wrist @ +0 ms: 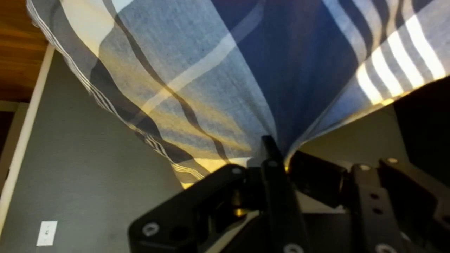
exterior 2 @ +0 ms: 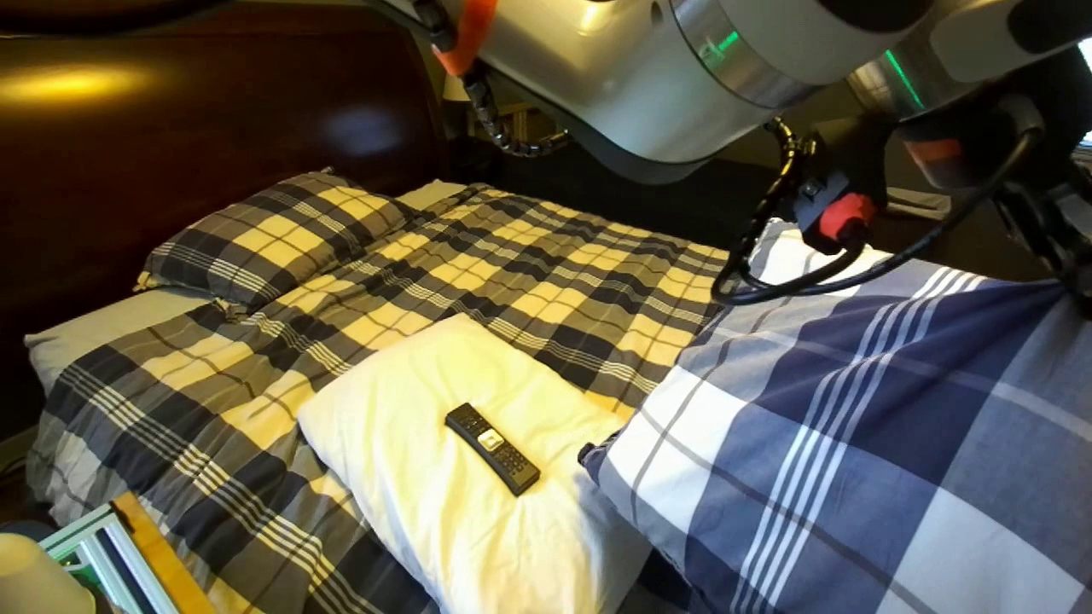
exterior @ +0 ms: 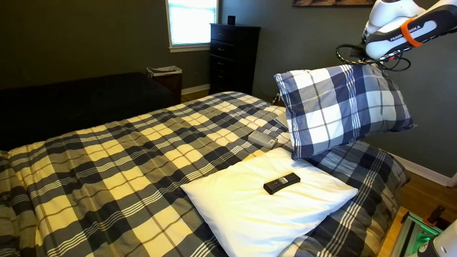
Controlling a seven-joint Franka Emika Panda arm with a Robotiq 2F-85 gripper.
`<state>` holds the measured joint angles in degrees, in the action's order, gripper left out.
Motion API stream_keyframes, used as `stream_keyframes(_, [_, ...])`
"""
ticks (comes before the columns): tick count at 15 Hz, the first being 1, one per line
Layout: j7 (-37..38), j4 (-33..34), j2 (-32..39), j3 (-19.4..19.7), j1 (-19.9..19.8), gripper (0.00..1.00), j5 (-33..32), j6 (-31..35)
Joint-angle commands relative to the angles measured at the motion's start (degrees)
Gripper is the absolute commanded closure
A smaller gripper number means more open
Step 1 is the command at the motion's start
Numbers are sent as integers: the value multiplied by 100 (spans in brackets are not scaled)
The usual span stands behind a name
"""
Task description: Move the checked pillow to the right, remove the black remote from the white pillow and put it on the bed
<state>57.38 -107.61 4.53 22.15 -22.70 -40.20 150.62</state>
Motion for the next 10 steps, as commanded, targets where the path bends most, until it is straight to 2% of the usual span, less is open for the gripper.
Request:
stream_keyframes(1, [-420, 126, 68, 140, 17, 99, -119, 625])
stream_keyframes(5, [-839, 85, 146, 80, -94, 99, 19, 957])
stream_keyframes(10, [-1228, 172, 209, 124, -176, 99, 44, 984])
